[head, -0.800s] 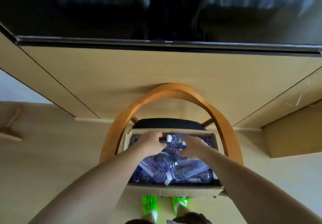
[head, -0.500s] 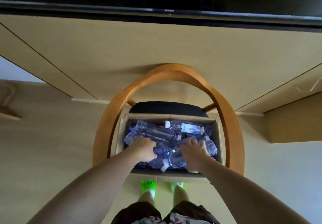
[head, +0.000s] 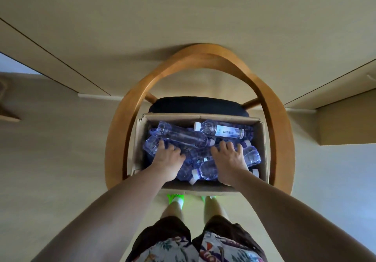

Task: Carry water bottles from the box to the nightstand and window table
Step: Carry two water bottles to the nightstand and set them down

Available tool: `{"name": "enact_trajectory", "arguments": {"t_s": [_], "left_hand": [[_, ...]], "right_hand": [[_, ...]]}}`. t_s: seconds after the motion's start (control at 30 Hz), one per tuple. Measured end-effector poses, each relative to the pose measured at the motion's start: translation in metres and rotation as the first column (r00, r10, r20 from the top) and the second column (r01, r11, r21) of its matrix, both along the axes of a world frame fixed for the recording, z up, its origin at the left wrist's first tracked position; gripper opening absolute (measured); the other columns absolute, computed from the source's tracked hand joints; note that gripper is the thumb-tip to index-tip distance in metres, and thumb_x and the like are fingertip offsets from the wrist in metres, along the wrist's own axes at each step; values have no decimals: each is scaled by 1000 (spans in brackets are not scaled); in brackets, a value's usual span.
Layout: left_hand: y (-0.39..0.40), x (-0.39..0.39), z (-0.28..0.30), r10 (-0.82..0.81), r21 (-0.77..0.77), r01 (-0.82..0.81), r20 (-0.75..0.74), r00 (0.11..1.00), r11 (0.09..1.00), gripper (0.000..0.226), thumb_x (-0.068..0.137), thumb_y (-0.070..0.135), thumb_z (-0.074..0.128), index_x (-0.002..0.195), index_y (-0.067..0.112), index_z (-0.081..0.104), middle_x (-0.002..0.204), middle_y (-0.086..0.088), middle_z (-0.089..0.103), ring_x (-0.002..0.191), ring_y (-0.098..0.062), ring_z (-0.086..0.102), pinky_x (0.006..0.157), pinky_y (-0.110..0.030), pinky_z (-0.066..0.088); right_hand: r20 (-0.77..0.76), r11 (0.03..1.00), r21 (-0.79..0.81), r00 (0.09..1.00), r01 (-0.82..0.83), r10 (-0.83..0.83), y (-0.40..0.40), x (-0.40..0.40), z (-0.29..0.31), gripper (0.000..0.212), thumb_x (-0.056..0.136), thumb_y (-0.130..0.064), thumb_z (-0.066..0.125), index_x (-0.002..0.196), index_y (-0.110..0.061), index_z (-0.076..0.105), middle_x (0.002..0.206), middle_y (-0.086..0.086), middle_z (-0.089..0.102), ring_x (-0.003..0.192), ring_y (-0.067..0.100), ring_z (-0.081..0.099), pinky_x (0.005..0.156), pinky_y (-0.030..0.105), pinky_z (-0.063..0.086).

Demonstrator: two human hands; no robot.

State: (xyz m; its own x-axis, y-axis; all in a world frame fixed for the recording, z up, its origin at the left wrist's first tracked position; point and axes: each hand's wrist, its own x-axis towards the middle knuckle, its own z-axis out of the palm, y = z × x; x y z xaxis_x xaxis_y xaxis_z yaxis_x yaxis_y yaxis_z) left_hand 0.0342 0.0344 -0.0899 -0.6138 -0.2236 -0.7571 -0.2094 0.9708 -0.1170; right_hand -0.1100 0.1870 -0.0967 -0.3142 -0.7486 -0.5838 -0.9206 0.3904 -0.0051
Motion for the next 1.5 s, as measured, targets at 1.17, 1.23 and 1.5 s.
{"name": "enact_trajectory", "arguments": {"t_s": [1.17,1.23,1.5], "left_hand": [[118,-166,247,666,940,-332,195,720,84,78,45,41,93,111,14,62,85,-14,74,66,-29,72,63,-37,58],[161,-168,257,584,953,-277,154,797,126,68,56,36,92,114,11,67,85,-14,74,68,-28,70,65,-36,57],[388,-105,304,173,972,-43,2,985,232,68,72,29,90,127,4,59,117,-22,67,108,-41,67,104,-52,53]], "right_hand": [[959,-618,146,-264,772,-103,144,-5,249,58,61,-36,95,103,-8,67,66,3,57,56,19,55,60,34,48],[969,-697,109,-233,709,-86,187,15,259,65,54,-36,94,106,-6,68,71,8,63,62,24,62,65,38,52],[987,-912,-9,-143,411,-74,380,158,296,47,75,-26,85,113,-12,62,86,10,57,72,24,57,73,39,52]]}}
